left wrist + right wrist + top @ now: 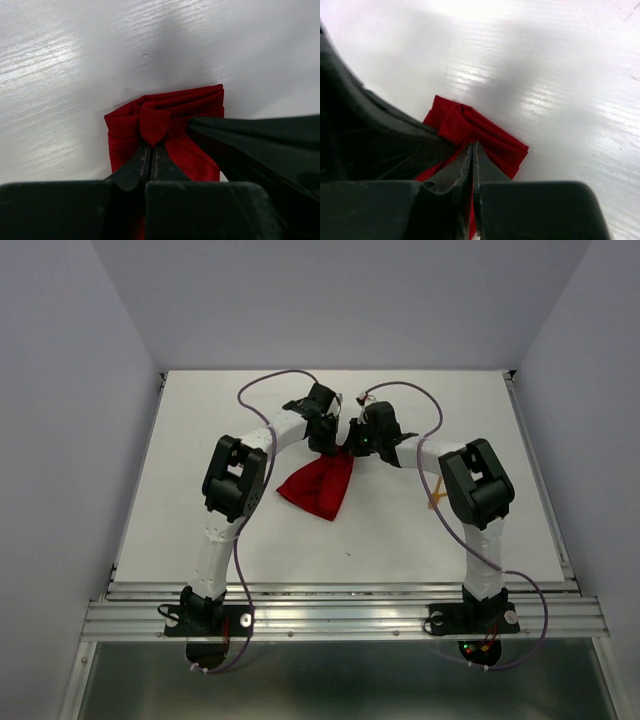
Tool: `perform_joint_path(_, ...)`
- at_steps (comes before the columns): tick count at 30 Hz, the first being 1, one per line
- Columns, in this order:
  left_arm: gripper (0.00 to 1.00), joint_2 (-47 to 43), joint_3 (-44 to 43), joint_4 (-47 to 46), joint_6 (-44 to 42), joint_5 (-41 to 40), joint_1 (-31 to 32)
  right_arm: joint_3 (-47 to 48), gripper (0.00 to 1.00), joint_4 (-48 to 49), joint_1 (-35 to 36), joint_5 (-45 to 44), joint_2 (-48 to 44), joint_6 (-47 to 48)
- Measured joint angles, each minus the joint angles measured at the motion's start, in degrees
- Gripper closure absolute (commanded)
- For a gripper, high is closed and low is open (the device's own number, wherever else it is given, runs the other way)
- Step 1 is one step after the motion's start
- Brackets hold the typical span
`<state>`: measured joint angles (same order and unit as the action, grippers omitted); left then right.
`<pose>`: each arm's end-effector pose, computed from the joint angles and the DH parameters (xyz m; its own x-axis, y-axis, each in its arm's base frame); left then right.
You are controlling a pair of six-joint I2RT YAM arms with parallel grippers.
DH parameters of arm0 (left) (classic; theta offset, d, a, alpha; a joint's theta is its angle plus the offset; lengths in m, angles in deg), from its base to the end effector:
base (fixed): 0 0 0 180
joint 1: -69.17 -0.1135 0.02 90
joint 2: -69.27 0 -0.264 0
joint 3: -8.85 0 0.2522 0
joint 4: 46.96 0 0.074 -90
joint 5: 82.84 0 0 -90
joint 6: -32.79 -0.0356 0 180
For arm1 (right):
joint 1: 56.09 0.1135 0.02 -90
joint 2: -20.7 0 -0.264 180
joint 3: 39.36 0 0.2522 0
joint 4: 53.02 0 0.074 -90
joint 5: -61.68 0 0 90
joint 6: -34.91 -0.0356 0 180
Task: Fold the napkin into a case and place the utensils inside
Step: Stuff the top corner of the smaller-rectangle-folded napkin into the folded napkin.
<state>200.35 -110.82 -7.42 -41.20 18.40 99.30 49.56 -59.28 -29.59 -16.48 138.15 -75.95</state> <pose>0.4370 -0.2617 0.1780 -0.8107 0.1577 -0.5638 0.3901 0.8637 -0.3193 0.4018 0.2085 0.1652 -0.6864 0.0472 -0.7257 -0.3672 0.8389 0.4018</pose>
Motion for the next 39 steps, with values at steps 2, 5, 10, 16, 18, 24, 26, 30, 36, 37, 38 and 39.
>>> perform_joint_path(2, 1.00, 0.0, -0.2, 0.2, -0.1, 0.1, 0.0, 1.9, 0.98, -0.3, -0.2, 0.0, 2.2, -0.2)
perform_joint_path(5, 1.00, 0.2, -1.0, 1.1, -0.1, 0.2, 0.0, 2.6, 0.99, -1.5, -0.3, 0.0, 3.8, -1.9)
perform_joint_path(10, 1.00, 0.8, -2.9, 3.4, 0.9, 0.5, 0.0, 3.9, 0.99, -3.6, -0.3, -0.8, 4.3, -4.9)
perform_joint_path(16, 1.00, 1.2, -4.0, 5.6, 3.0, 0.6, 0.0, 4.7, 0.99, -4.4, -0.3, -2.3, 4.9, -8.3)
perform_joint_path(18, 1.00, 1.2, -4.2, 6.1, 4.0, 0.7, 0.0, 4.7, 0.99, -4.5, -0.3, -2.6, 4.9, -9.0)
perform_joint_path(24, 1.00, 1.5, -6.8, 8.3, 7.2, 1.2, 0.0, 4.8, 0.99, -5.1, -0.3, -3.5, 4.9, -11.4)
perform_joint_path(26, 1.00, 1.9, -8.9, 9.2, 8.1, 1.5, 0.0, 4.9, 0.99, -5.3, -0.3, -3.8, 4.9, -12.0)
perform_joint_path(30, 1.00, 2.4, -11.7, 10.3, 9.3, 1.8, 0.0, 4.9, 0.99, -5.4, -0.3, -4.0, 4.9, -12.7)
perform_joint_path(36, 1.00, 2.4, -12.6, 10.2, 12.3, 2.6, 0.0, 4.9, 0.99, -5.5, -0.3, -4.3, 4.9, -13.7)
perform_joint_path(37, 1.00, 2.5, -12.5, 10.0, 13.1, 2.7, 0.0, 4.9, 0.99, -5.6, -0.3, -4.3, 4.9, -13.8)
perform_joint_path(38, 1.00, 2.5, -12.2, 9.6, 13.8, 2.8, 0.0, 4.9, 0.99, -5.6, -0.3, -4.3, 4.9, -13.9)
perform_joint_path(39, 1.00, 2.5, -11.9, 9.3, 14.6, 3.0, 0.0, 4.9, 0.99, -5.6, -0.3, -4.3, 4.9, -14.0)
